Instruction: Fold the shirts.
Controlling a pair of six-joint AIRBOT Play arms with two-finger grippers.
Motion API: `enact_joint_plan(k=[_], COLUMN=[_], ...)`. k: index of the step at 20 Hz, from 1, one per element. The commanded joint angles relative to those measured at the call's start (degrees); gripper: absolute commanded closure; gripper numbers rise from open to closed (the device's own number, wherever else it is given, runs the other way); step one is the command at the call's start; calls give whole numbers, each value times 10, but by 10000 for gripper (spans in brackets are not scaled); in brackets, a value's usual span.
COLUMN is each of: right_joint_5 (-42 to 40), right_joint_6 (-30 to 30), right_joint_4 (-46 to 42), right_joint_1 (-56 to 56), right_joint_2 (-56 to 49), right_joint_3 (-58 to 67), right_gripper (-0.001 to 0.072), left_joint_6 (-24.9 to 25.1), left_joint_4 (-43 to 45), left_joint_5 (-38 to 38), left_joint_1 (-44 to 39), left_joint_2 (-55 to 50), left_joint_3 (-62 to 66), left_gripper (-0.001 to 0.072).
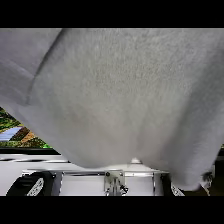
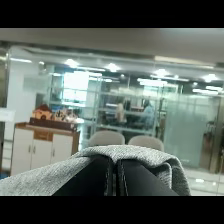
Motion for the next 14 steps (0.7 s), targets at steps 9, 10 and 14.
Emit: enact_joint_plan(k=[9,10,14], right_joint_5=[-96,-79,-84], right_joint_6=[22,40,145], right_joint_4=[-1,-1,31], right_joint_1=[0,0,0], right_joint_2=[-375,-415,-518], right_joint_3=[2,2,2], right_gripper=[642,642,640], left_joint_6=[-37,-38,-38], left_joint_4=[17,10,-31], left_joint_5=[210,240,307], left_joint_1=[2,2,2], left_joint_2=[-114,-158,-318], left_joint_3=[-381,-378,-346], left_gripper=[669,669,668])
